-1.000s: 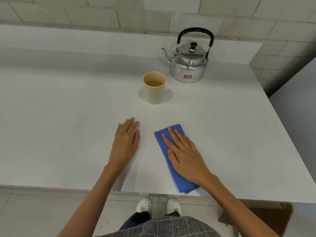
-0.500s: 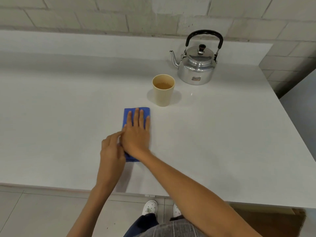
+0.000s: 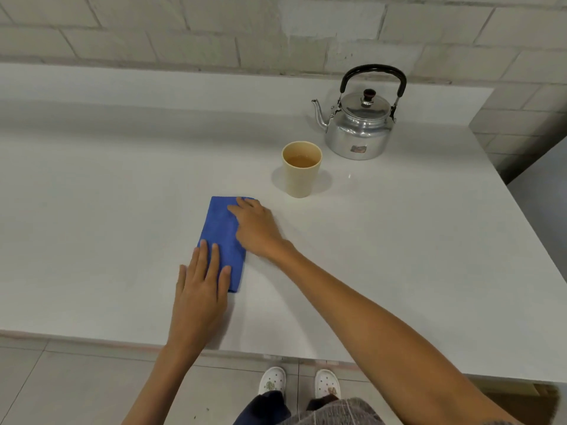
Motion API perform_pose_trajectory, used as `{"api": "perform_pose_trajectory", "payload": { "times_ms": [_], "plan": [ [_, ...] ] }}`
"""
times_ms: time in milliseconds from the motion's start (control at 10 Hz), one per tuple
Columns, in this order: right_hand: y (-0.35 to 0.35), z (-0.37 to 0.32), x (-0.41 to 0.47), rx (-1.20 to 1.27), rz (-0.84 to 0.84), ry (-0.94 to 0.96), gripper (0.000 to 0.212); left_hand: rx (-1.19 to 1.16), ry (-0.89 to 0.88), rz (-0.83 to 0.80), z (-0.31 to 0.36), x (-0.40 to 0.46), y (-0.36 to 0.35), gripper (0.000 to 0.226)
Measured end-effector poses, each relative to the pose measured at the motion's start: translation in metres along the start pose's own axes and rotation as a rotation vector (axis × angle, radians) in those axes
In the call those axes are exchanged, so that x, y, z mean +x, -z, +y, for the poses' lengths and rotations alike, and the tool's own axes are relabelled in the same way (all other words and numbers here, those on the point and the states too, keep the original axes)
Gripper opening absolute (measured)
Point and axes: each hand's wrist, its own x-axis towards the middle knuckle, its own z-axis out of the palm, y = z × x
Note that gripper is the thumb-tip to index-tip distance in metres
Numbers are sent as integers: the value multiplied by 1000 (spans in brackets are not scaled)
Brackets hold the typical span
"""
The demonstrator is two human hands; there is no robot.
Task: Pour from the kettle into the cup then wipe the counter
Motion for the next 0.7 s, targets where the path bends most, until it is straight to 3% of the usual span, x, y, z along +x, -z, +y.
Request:
{"api": "perform_pose_trajectory", "payload": {
  "times_ms": [100, 400, 500, 600, 700],
  "plan": [
    [3, 13, 1, -99, -63, 87, 64, 198, -27, -63, -10, -1, -1, 102],
    [7, 16, 13, -167, -148, 153, 66, 227, -17, -92, -14, 8, 2, 104],
    [18, 25, -3, -52, -127, 142, 60, 150, 8, -106, -11, 10, 5, 99],
    [29, 39, -26, 55, -68, 113, 51, -107, 67, -13, -2, 15, 8, 64],
    [47, 57, -55, 107, 26, 92, 39, -135, -21, 84, 10, 25, 15, 57]
  ]
}}
